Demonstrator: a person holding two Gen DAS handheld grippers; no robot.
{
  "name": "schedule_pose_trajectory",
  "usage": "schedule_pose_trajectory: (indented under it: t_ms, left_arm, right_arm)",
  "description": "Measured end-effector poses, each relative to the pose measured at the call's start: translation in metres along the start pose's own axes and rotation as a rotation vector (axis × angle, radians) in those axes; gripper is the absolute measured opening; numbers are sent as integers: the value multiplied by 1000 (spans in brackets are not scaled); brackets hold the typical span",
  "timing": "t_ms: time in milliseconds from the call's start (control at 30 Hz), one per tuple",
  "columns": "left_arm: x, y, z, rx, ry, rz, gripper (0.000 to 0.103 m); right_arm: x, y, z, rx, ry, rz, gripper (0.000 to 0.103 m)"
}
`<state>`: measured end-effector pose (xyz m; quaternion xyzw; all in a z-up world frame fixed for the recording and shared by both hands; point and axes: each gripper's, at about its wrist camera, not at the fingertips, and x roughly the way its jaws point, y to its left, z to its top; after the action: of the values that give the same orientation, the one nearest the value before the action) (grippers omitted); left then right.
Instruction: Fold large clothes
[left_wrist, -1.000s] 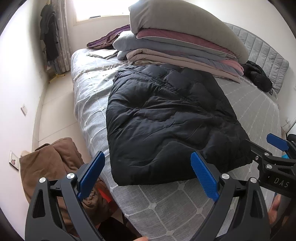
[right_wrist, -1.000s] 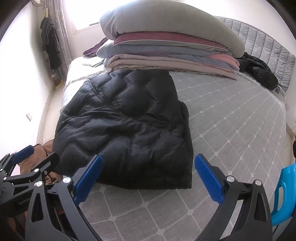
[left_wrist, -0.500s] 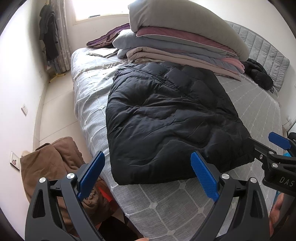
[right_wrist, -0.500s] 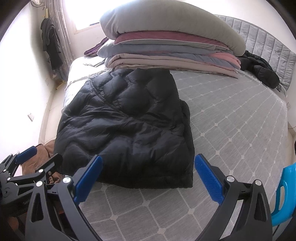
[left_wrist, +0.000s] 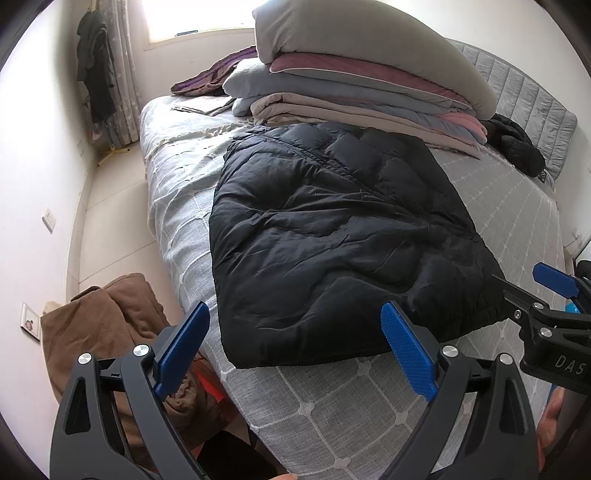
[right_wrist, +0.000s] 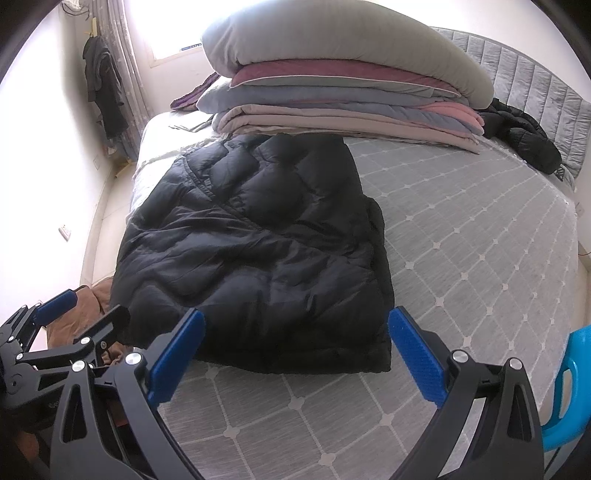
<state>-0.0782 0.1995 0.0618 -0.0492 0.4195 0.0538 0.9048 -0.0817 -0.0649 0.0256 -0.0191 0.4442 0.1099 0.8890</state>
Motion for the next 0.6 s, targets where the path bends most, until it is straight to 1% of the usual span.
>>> schedule_pose_trajectory:
  t_ms: [600]
  left_arm:
    - [1,-2,0,9,-1,4,90]
  right_arm:
    - [-1,-7,3,34,-5,31,96]
